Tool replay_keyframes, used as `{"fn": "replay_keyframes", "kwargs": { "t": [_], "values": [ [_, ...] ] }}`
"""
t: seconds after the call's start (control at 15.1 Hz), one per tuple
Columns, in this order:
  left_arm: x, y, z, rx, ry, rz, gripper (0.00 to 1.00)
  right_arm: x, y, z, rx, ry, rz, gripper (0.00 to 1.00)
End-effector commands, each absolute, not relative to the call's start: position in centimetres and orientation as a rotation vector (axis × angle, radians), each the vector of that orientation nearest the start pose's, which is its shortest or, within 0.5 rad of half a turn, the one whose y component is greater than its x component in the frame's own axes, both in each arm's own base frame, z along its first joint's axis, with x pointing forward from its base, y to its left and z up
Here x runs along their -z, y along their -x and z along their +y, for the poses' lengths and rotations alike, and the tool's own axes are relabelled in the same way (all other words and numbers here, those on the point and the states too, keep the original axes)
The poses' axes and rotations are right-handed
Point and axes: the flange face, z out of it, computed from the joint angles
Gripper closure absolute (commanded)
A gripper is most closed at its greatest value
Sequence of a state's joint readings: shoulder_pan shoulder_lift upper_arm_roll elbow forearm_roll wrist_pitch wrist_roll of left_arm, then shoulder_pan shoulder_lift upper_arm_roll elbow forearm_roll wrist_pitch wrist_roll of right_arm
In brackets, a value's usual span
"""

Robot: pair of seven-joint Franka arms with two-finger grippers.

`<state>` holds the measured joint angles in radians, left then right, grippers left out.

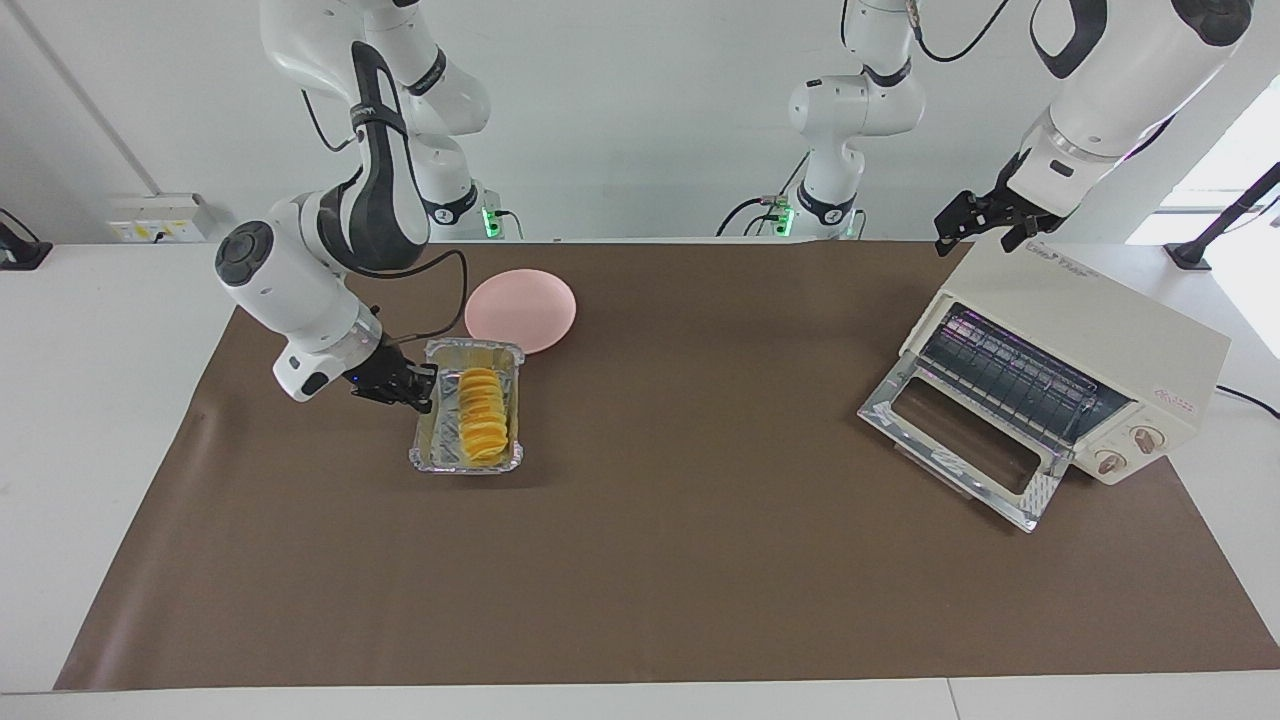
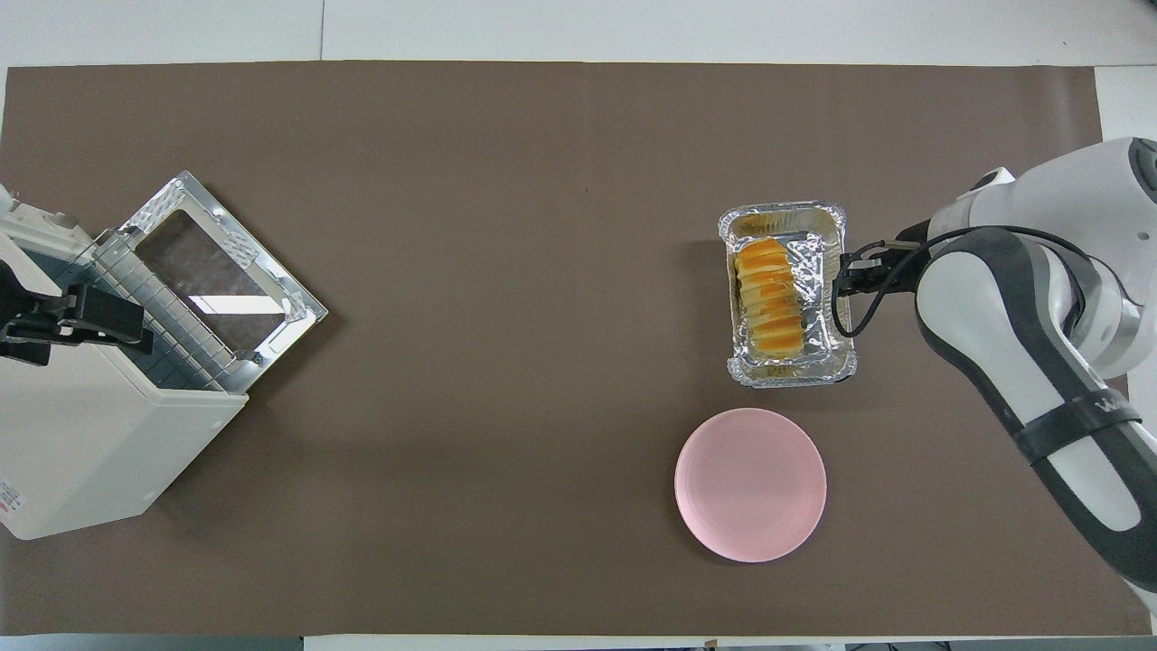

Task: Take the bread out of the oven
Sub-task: 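Grasp the bread rolls in the foil tray with the right gripper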

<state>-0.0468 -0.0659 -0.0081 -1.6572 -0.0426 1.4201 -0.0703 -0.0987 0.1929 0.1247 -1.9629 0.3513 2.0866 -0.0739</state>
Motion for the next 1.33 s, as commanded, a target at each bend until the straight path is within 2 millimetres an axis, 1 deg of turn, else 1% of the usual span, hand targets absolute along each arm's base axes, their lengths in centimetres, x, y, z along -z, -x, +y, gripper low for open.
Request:
{"fn": "replay_keyframes", "kwargs": {
  "t": [0.0,0.33,0.47,0.66,0.73,0.8,0.86,1.0,1.13,1.2,1.26],
  "values": [
    [-61.0,-51.1,-3.1,-0.243,3.146,-0.010,0.00,-36.1,-58.2,3.2,-0.092,2.774,0.155,1.00],
    [-61.0,-51.1,-3.2,-0.246,3.147,-0.008,0.00,-33.7,-57.6,3.0,-0.064,2.792,0.164,1.00],
    [-61.0,-51.1,-3.2,-0.246,3.145,-0.008,0.00,-33.2,-57.3,3.0,-0.075,2.794,0.166,1.00],
    [-61.0,-51.1,-3.1,-0.246,3.145,-0.010,0.00,-33.1,-57.2,3.1,-0.073,2.795,0.166,1.00],
    [-61.0,-51.1,-3.2,-0.246,3.145,-0.008,0.00,-33.0,-57.1,3.0,-0.079,2.795,0.165,0.79],
    [-61.0,-51.1,-3.1,-0.246,3.145,-0.010,0.00,-33.0,-57.1,3.0,-0.086,2.795,0.155,0.39],
    [-61.0,-51.1,-3.2,-0.246,3.147,-0.008,0.00,-33.1,-57.1,3.0,-0.086,2.794,0.145,0.00],
    [-61.0,-51.1,-3.1,-0.243,3.146,-0.010,0.00,-34.4,-57.5,2.9,-0.079,2.807,0.112,0.00],
    [-61.0,-51.1,-3.2,-0.244,3.147,-0.008,0.00,-36.3,-58.4,3.0,-0.054,2.864,0.033,0.00],
    [-61.0,-51.1,-3.2,-0.246,3.147,-0.008,0.00,-37.4,-58.9,3.5,-0.048,2.899,-0.023,0.00],
    [-61.0,-51.1,-3.2,-0.246,3.145,-0.008,0.00,-37.9,-59.1,5.0,-0.048,2.936,-0.100,0.00]
  ]
}}
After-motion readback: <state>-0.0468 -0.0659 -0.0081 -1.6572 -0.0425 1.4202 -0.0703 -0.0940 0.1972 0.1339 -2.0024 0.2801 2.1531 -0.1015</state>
